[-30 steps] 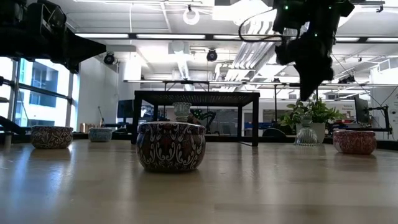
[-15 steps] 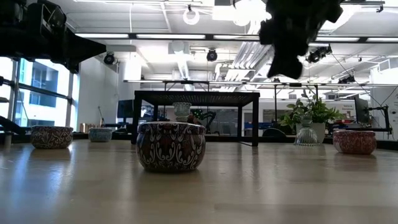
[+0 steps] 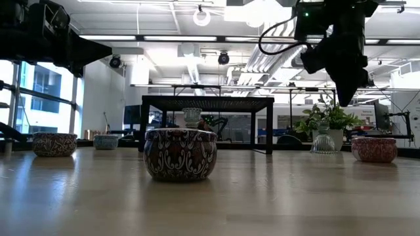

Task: Pick & Place candle stick holders
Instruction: Put the pink scented candle on the shelf

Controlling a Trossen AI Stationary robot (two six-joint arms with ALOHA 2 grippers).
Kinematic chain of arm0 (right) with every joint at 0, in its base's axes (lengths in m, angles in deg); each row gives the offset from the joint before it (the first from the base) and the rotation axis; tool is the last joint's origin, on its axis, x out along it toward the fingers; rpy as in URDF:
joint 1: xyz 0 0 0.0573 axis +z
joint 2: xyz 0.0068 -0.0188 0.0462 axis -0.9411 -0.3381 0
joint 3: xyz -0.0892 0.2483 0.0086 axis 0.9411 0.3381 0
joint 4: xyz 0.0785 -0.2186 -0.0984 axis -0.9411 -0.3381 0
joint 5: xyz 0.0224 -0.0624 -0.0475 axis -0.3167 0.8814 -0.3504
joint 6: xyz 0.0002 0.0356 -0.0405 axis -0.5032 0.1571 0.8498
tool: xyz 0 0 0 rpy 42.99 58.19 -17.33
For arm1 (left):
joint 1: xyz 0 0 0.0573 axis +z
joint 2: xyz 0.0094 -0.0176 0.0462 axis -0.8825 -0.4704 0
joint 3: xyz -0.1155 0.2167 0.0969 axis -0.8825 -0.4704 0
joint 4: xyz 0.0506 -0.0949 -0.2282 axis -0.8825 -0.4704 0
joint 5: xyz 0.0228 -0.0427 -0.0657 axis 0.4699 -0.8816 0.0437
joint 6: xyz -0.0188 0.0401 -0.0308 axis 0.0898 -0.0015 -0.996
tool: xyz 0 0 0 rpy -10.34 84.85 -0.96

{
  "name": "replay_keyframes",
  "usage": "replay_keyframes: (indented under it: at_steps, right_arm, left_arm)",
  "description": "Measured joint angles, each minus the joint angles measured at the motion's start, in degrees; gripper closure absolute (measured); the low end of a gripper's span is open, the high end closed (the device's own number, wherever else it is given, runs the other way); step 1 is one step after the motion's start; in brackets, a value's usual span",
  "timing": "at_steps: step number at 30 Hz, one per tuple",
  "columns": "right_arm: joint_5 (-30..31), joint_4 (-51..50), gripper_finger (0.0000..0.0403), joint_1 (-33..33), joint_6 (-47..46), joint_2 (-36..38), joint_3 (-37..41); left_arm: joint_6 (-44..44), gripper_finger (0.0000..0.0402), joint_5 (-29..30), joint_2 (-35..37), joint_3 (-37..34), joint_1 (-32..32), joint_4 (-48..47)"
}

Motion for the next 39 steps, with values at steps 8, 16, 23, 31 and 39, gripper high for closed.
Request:
replay_keyframes:
  at_steps: [8,16,23,31,39]
  right_arm:
    - [-5.6,0.9,0.0403,-2.3,-5.5,0.0,0.0]
    - [-15.0,27.9,0.0403,-1.5,-2.6,0.4,4.2]
    - [-13.5,67.9,0.0403,-0.6,-5.8,0.3,19.3]
    - [7.8,76.1,0.0403,5.9,-5.4,0.3,24.3]
    - [27.8,61.9,0.0403,11.7,-5.7,0.3,15.4]
  left_arm:
    - [0.0,0.0399,0.0,0.0,0.0,0.0,0.0]
    - [-0.1,0.0399,0.0,0.0,0.0,0.0,0.0]
    - [-0.2,0.0399,0.0,0.0,0.0,0.0,-0.3]
    - [-0.3,0.0399,0.0,0.0,0.0,0.0,-0.6]
    - [-0.6,0.0399,0.0,0.0,0.0,0.0,-0.6]
